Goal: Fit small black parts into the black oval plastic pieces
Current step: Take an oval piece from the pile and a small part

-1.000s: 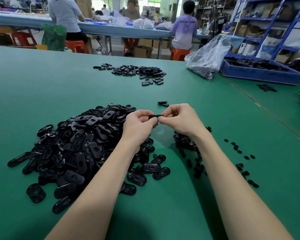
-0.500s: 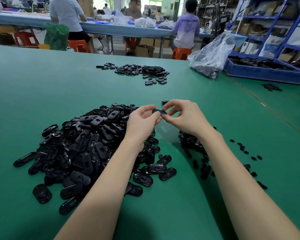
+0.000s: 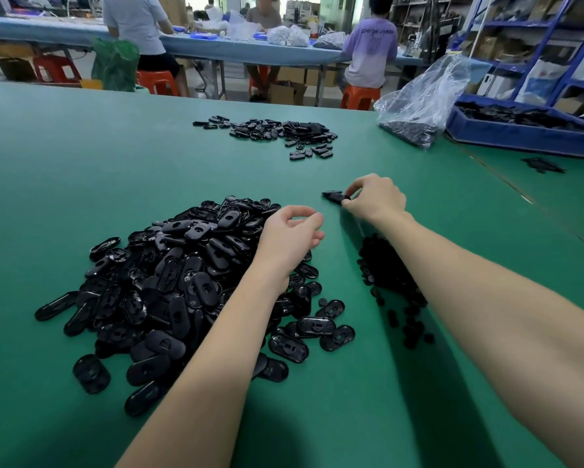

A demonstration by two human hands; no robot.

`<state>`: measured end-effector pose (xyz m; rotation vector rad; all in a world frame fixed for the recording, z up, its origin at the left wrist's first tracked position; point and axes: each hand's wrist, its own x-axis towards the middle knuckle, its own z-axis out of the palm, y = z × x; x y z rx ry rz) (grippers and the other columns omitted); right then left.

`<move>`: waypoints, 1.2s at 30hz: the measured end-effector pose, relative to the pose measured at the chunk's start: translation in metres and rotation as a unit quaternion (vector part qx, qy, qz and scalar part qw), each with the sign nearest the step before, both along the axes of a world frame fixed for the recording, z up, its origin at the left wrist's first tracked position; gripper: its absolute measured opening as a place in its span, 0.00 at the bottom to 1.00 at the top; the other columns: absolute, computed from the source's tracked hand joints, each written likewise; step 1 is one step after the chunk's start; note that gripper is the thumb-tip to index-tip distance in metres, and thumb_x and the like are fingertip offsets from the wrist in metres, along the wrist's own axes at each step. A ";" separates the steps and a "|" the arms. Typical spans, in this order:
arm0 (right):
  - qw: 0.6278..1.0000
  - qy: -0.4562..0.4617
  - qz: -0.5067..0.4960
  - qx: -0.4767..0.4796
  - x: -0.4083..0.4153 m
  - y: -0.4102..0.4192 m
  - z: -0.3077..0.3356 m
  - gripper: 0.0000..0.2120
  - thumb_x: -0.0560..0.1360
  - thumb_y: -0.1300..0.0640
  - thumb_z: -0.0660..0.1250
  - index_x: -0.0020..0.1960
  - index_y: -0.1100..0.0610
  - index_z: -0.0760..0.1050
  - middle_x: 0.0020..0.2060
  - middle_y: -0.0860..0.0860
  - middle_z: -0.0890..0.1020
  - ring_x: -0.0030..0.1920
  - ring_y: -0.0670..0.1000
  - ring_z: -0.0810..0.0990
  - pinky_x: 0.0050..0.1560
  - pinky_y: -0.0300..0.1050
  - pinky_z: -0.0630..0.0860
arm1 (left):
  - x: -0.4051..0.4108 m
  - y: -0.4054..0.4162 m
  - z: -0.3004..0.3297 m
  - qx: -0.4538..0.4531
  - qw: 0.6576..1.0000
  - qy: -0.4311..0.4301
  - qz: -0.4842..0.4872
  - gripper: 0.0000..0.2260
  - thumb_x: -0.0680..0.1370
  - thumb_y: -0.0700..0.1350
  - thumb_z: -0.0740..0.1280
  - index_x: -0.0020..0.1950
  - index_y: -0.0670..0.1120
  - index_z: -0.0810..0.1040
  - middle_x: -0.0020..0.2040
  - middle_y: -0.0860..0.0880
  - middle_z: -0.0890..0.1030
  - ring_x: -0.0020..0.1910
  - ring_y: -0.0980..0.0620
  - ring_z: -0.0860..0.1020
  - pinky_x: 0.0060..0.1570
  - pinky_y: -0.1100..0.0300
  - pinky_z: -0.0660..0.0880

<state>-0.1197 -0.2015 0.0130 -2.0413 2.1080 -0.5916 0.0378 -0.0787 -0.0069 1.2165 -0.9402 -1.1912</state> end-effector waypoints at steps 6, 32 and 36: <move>1.000 -0.027 0.006 0.000 -0.007 0.014 0.010 0.13 0.74 0.46 0.72 0.58 0.45 0.80 0.55 0.49 0.85 0.58 0.54 0.81 0.57 0.47 0.77 | 0.001 0.001 0.002 0.003 1.000 -0.012 -0.003 0.04 0.79 0.43 0.69 0.53 0.46 0.80 0.46 0.49 0.83 0.44 0.53 0.84 0.56 0.54 0.81; 0.923 -0.014 0.304 0.234 -0.016 0.131 0.040 0.04 0.72 0.56 0.73 0.43 0.48 0.84 0.34 0.41 0.85 0.30 0.43 0.80 0.39 0.37 0.73 | -0.006 0.012 0.008 -0.025 0.993 -0.116 -0.017 0.03 0.79 0.43 0.69 0.48 0.45 0.81 0.49 0.44 0.85 0.42 0.52 0.83 0.47 0.57 0.81; 0.940 -0.126 0.280 0.152 -0.027 0.127 0.040 0.05 0.74 0.59 0.72 0.45 0.51 0.85 0.33 0.43 0.83 0.30 0.44 0.77 0.38 0.34 0.73 | -0.005 0.015 0.015 -0.031 0.991 -0.120 -0.042 0.04 0.80 0.42 0.68 0.48 0.44 0.81 0.47 0.47 0.85 0.42 0.52 0.82 0.47 0.60 0.81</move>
